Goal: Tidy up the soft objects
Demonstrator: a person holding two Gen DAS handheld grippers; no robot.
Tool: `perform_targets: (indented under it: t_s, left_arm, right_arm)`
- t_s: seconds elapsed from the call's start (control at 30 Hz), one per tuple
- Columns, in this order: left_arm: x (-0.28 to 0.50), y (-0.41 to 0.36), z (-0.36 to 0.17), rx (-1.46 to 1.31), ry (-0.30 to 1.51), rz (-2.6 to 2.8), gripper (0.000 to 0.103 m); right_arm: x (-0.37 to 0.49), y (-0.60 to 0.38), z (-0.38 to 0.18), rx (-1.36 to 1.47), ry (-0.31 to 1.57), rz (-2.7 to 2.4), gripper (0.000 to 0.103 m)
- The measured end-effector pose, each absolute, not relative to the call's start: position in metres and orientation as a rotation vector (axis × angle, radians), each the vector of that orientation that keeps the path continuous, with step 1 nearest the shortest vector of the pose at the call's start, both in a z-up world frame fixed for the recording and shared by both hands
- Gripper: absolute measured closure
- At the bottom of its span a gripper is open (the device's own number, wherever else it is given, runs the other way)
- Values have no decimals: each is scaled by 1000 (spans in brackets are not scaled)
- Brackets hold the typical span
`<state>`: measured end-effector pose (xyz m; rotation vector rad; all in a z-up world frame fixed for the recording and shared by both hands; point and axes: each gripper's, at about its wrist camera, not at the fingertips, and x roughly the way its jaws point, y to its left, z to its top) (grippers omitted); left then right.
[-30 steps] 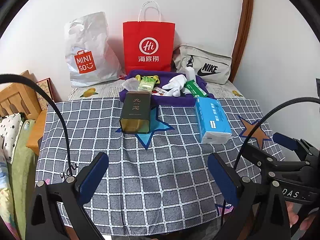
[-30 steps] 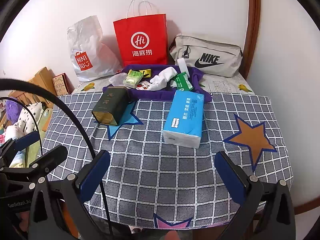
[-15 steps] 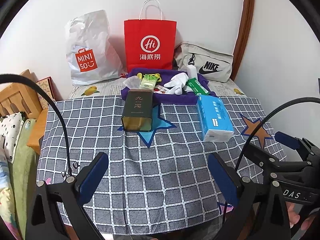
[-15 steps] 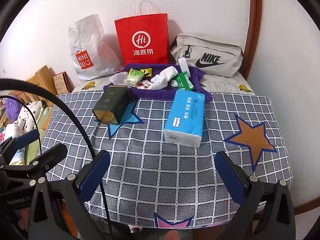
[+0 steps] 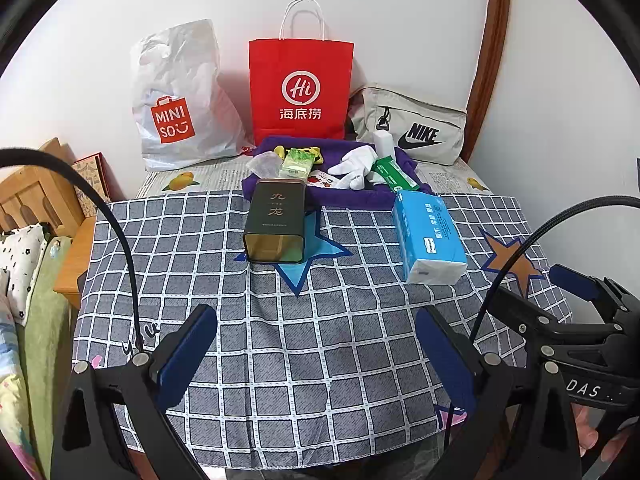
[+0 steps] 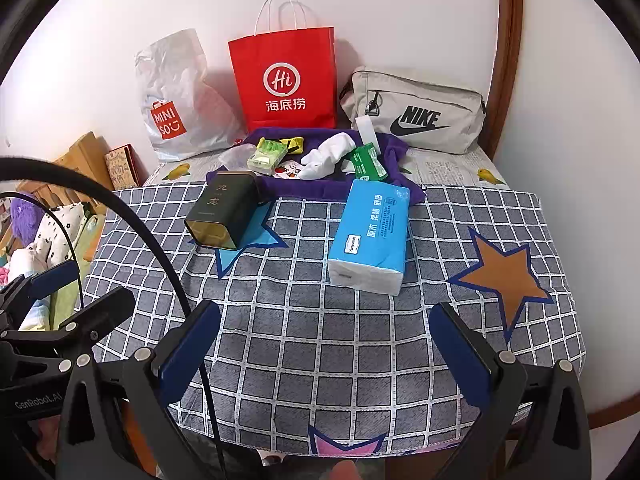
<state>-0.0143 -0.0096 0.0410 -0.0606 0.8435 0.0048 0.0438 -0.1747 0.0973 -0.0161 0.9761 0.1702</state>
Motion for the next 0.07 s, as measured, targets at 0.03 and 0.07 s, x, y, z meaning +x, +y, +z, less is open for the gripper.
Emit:
perform_targets:
  t_s: [0.03,0.07]
  left_arm:
    - [-14,-9,41,-60,842,3,2]
    - [-14,-9,41,-64,842,4,2]
  right_arm:
    - [44,-175,97,-16,978,170,0]
    - [45,-175,97,-16,978,169,0]
